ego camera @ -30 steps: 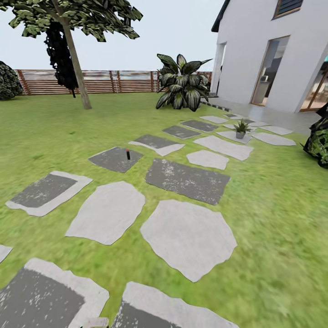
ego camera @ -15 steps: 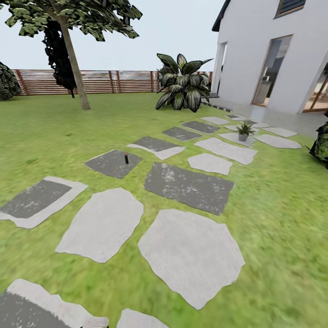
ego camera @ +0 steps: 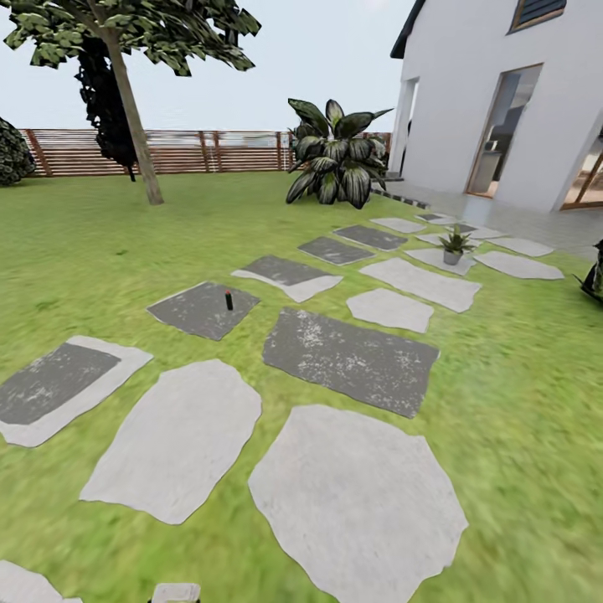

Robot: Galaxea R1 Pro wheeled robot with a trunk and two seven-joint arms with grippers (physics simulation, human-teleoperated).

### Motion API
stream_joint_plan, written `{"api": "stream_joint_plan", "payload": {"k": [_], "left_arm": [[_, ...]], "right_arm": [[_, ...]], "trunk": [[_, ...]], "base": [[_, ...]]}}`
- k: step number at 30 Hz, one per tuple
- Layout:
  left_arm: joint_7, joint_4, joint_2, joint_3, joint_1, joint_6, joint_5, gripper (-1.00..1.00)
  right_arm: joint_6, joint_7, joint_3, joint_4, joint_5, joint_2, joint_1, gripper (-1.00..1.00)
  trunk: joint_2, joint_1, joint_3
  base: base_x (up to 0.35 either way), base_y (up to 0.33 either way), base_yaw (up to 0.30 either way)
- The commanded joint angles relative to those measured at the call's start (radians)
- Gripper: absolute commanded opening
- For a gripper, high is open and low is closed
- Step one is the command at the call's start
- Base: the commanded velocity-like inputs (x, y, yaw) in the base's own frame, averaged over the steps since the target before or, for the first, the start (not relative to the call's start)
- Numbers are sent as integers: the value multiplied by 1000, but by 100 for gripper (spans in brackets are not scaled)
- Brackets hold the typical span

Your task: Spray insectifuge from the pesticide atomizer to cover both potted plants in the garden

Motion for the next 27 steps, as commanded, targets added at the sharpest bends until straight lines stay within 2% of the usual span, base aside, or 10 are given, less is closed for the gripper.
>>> {"api": "stream_joint_plan", "payload": {"k": [1, 27], "left_arm": [[0, 1, 0, 1, 0, -3, -1, 100], [0, 1, 0, 1, -1, -3, -1, 100]], "right_arm": [[-3, 0, 1, 1, 1, 0, 0, 100], [-3, -1, 1, 2, 1, 0, 0, 100]], "trunk": [[0, 0, -1], [0, 0, -1]], "base": [[337, 0, 0], [337, 0, 0]]}}
